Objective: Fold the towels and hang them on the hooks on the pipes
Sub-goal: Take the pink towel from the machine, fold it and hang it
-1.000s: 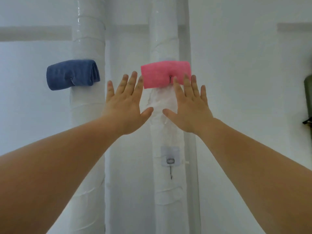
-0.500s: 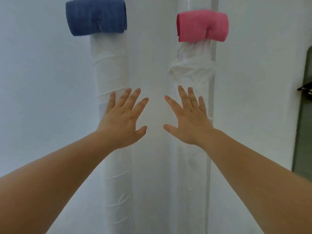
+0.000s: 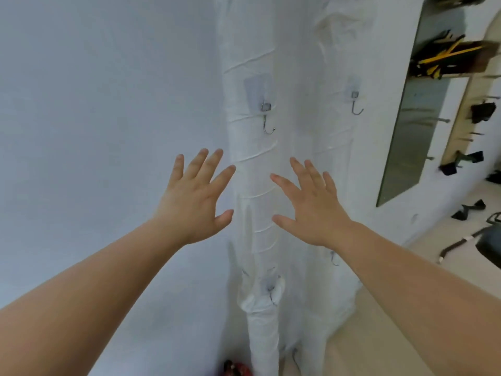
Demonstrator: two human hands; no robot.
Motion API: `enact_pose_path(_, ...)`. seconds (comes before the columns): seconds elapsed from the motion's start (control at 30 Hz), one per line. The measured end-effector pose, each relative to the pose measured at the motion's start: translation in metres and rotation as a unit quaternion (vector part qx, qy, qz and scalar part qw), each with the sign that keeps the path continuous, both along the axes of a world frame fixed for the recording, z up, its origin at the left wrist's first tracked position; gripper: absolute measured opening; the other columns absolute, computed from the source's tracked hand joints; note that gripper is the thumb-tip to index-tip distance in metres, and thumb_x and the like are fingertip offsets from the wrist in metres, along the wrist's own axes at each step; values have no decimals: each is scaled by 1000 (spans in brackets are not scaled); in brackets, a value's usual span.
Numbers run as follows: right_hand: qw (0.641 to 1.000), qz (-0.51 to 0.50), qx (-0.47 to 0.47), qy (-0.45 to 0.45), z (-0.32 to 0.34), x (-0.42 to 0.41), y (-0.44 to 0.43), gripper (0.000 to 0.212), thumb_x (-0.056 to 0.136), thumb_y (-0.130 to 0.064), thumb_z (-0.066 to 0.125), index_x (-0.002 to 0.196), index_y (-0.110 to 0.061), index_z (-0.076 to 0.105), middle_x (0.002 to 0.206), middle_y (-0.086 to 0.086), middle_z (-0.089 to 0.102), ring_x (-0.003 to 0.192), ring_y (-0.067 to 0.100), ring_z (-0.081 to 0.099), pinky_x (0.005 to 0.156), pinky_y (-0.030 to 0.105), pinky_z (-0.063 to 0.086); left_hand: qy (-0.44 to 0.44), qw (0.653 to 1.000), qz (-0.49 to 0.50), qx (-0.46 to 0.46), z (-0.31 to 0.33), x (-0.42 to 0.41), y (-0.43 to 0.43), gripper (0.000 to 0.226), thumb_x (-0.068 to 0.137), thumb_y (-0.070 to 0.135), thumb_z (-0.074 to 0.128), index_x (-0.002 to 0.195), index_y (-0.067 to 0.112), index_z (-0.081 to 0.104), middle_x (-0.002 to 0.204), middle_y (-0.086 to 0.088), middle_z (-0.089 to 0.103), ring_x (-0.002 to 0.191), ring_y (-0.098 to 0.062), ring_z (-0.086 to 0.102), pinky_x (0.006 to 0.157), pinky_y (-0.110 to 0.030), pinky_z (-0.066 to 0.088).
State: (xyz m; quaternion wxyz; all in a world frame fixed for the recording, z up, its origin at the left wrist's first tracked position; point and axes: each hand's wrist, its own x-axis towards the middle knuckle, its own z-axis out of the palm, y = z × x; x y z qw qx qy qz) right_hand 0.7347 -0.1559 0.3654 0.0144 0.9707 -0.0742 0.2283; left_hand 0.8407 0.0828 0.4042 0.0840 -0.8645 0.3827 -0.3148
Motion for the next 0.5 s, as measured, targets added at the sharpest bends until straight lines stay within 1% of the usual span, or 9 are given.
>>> enact_pose_path(0.07, 999, -24, 10, 27, -18, -20, 15, 83, 92, -67, 45, 157, -45, -2, 166, 1, -24, 153, 28, -22, 123, 57, -6, 31, 999, -19, -5, -16, -1, 6, 85, 88, 66, 43, 160, 25, 23, 170, -10, 11, 156, -35, 9, 124, -61, 7)
enact_pose_path(0.1, 998, -38, 22, 38, -27, -30, 20, 83, 92, -67, 45, 157, -45, -1, 166, 1, -22, 153, 29, -21, 123, 57, -6, 45, 998, -32, -7, -25, -4, 5, 84, 89, 64, 47, 159, 24, 24, 170, -10, 12, 156, -35, 11, 124, -60, 8)
enact_pose_path(0.13, 997, -55, 35, 47, -38, -41, 23, 84, 91, -67, 46, 157, -45, -1, 167, 2, -21, 154, 29, -19, 123, 57, -5, 59, 997, -53, -8, -35, -9, 3, 82, 88, 62, 50, 158, 23, 29, 168, -11, 18, 154, -36, 17, 123, -60, 13)
enact_pose_path(0.2, 991, -93, 64, 67, -63, -64, 27, 84, 91, -66, 47, 157, -44, 1, 167, 2, -19, 154, 30, -16, 123, 57, -4, 89, 990, -105, -15, -57, -23, -5, 76, 85, 59, 49, 149, 20, 45, 162, -13, 34, 144, -39, 37, 116, -59, 29)
enact_pose_path(0.23, 987, -113, 76, 79, -78, -76, 27, 84, 91, -66, 47, 157, -44, 2, 167, 3, -18, 154, 30, -15, 123, 57, -4, 106, 986, -128, -23, -70, -29, -11, 75, 82, 59, 46, 145, 18, 50, 158, -14, 41, 138, -40, 44, 111, -59, 35)
enact_pose_path(0.27, 983, -133, 87, 92, -92, -89, 27, 84, 91, -66, 48, 157, -44, 2, 167, 3, -17, 154, 30, -14, 123, 57, -4, 126, 981, -145, -29, -83, -37, -18, 76, 80, 59, 44, 143, 18, 52, 155, -14, 44, 134, -41, 46, 107, -58, 38)
enact_pose_path(0.33, 973, -164, 107, 122, -122, -116, 26, 84, 90, -65, 50, 157, -44, 4, 167, 2, -18, 154, 30, -14, 123, 57, -4, 168, 973, -156, -23, -110, -57, -33, 76, 81, 59, 48, 145, 19, 50, 157, -14, 42, 137, -40, 43, 109, -56, 37)
enact_pose_path(0.43, 958, -194, 140, 159, -166, -152, 22, 84, 90, -64, 52, 156, -45, 6, 167, 1, -19, 154, 32, -16, 123, 58, -4, 228, 960, -161, 18, -157, -85, -54, 75, 86, 56, 59, 151, 23, 42, 164, -11, 31, 145, -37, 33, 116, -52, 27)
enact_pose_path(0.5, 946, -212, 160, 185, -195, -174, 18, 83, 90, -64, 51, 156, -45, 6, 167, 2, -20, 153, 34, -16, 122, 59, -5, 254, 951, -168, 50, -187, -106, -66, 78, 83, 59, 54, 151, 24, 42, 164, -11, 29, 146, -37, 31, 117, -52, 26)
